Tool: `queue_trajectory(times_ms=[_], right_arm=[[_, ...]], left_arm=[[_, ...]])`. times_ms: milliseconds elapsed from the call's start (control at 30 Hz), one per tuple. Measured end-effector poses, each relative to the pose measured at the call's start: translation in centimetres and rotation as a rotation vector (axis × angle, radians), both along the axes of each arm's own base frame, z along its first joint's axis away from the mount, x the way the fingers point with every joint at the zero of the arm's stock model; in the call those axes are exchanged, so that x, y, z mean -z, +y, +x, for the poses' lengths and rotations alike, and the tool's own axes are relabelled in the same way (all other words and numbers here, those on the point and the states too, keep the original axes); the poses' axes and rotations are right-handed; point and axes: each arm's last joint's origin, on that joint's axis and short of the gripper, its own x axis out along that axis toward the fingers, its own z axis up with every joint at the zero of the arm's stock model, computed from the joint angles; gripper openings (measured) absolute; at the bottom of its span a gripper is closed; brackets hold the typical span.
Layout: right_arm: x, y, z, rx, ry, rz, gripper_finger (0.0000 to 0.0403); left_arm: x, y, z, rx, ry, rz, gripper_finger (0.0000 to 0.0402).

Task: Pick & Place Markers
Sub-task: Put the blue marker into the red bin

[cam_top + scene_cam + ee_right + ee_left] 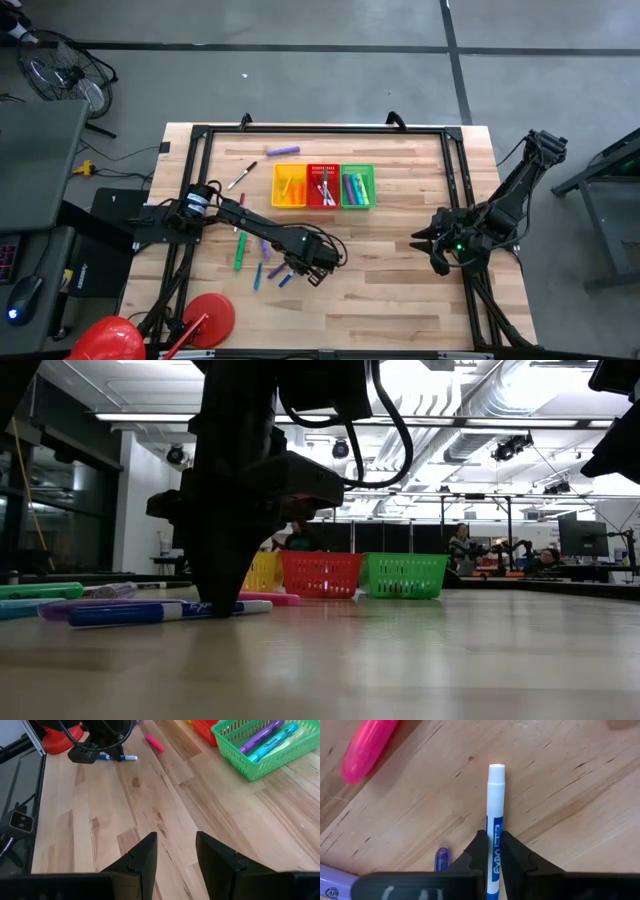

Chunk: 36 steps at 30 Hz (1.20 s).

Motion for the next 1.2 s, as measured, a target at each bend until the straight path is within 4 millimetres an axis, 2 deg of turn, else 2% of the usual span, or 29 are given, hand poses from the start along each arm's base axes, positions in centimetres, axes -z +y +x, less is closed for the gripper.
queue_trajectory(times_ms=[133, 267, 600, 967, 1200], right_arm=[[0.0, 0.0, 0.0, -0.002, 0.000, -0.003, 0.0124], [0.0, 0.0, 0.0, -0.002, 0.000, -0.002, 0.0124], [0.0, 0.0, 0.0, -0.001, -0.003, 0.002, 0.0124], [0.0, 0.0, 0.0, -0.001, -0.003, 0.003, 0.0124], [0.0, 0.0, 0.0, 0.004, -0.004, 0.009, 0.0124]], left_arm=[[0.0, 0.0, 0.0, 0.009, 0.001, 0.001, 0.0020], [-1.0, 0.2, 0.3, 0.045, 0.026, 0.041, 0.0019], [-4.9, 1.3, 2.0, 0.110, -0.048, 0.067, 0.0018], [-9.0, 2.2, 3.0, 0.165, -0.117, 0.121, 0.0017], [-11.2, 4.4, 3.7, 0.273, -0.161, 0.186, 0.0017]])
